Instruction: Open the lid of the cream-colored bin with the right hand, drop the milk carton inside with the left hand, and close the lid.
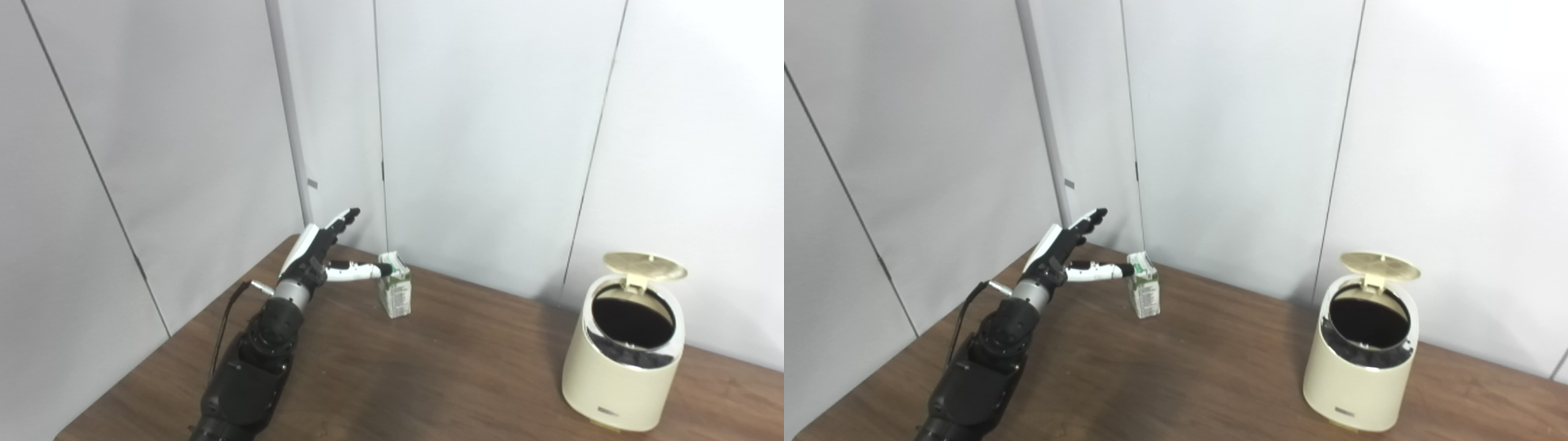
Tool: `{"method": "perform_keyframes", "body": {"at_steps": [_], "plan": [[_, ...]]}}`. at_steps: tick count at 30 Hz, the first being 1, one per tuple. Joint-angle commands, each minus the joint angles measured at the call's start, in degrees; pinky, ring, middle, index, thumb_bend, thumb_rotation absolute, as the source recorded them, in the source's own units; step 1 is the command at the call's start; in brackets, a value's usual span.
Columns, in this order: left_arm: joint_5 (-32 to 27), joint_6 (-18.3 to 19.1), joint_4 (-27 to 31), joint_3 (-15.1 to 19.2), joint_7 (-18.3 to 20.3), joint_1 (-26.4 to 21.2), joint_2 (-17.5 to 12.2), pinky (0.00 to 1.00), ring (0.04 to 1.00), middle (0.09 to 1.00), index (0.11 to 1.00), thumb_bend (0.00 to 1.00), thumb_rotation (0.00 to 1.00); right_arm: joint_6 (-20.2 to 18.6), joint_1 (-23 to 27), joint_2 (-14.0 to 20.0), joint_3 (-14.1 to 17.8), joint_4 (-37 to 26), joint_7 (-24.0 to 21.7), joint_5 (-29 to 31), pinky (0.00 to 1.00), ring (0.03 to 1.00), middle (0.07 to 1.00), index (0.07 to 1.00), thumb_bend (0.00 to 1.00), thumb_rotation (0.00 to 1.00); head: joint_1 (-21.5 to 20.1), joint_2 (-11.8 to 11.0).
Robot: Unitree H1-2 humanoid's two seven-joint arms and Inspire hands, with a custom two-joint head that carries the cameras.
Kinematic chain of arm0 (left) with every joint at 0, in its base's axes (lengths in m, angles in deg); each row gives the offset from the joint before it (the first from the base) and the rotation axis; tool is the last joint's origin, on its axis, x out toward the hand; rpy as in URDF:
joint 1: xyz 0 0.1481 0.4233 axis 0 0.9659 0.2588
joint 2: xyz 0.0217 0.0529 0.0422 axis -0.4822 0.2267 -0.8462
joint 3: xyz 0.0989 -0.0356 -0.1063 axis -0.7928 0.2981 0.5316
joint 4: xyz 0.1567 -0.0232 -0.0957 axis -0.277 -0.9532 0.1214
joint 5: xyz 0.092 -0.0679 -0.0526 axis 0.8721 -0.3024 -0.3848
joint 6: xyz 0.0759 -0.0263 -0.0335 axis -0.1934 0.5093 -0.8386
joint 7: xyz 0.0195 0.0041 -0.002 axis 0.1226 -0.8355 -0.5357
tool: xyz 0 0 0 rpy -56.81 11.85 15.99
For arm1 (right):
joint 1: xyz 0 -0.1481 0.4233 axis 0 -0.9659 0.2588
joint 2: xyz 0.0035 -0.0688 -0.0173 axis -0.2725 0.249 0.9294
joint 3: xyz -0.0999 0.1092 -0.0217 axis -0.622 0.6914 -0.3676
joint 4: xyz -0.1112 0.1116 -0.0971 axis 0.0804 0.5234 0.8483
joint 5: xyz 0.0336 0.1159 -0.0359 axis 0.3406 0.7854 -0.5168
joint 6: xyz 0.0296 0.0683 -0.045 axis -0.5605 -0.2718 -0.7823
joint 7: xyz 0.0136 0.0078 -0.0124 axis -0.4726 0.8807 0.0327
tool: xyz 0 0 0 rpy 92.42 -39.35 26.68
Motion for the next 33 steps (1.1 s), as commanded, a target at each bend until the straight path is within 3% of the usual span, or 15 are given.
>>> {"method": "perform_keyframes", "body": {"at_steps": [1,8,14,19,23,28,31,33], "plan": [[0.46,-1.00,0.61,0.04,-1.98,-2.69,-1.51,0.87,0.937,0.941,0.953,0.99,0.32,2.46,0.68,0.42,0.34,-1.33,0.41,-0.41,0.53,0.656,0.686,0.645,0.35,0.49,0.00,-0.52],[-5.34,-1.61,-1.99,1.23,-0.75,-3.35,-0.29,0.92,0.972,0.974,0.974,0.98,0.33,2.75,-0.11,0.66,0.19,-1.53,1.04,-2.88,0.54,0.658,0.684,0.643,0.35,0.53,-0.56,-1.63],[-8.40,-2.49,-4.30,0.23,1.54,-4.04,-1.20,0.88,0.946,0.972,0.971,0.99,0.36,1.41,-0.74,0.25,0.54,-2.95,1.22,-3.89,0.52,0.650,0.678,0.643,0.33,0.53,-1.22,-1.56],[-11.16,-0.40,-5.31,-1.32,5.28,-5.02,-1.69,0.91,0.956,0.966,0.992,1.00,0.47,1.89,-0.64,0.49,0.70,-2.36,1.11,-2.87,0.52,0.646,0.678,0.637,0.35,0.53,-1.74,-1.16],[-12.84,0.61,-6.83,-1.22,5.18,-6.23,-0.62,0.94,0.983,0.988,0.991,1.00,0.47,1.62,-1.12,0.57,0.91,-2.69,1.36,-3.97,0.52,0.648,0.680,0.643,0.34,0.54,-2.35,-0.69],[-15.69,0.49,-9.30,-0.76,5.73,-7.29,-0.21,0.99,1.000,1.000,1.000,1.00,0.38,0.76,-1.84,0.58,0.98,-3.85,1.12,-3.58,0.53,0.651,0.684,0.647,0.35,0.54,-3.01,-0.02],[-15.67,1.91,-9.80,-1.38,5.43,-7.48,-0.41,0.98,1.000,1.000,0.999,1.00,0.40,1.16,-2.39,0.75,1.08,-4.15,1.18,-4.07,0.52,0.646,0.681,0.646,0.33,0.55,-3.40,0.34],[-14.67,2.39,-10.17,-2.20,4.97,-7.61,-0.68,0.95,0.985,0.992,0.986,1.00,0.46,1.23,-2.83,0.93,1.03,-4.39,0.83,-3.35,0.53,0.642,0.679,0.643,0.33,0.54,-3.83,0.81]]}}
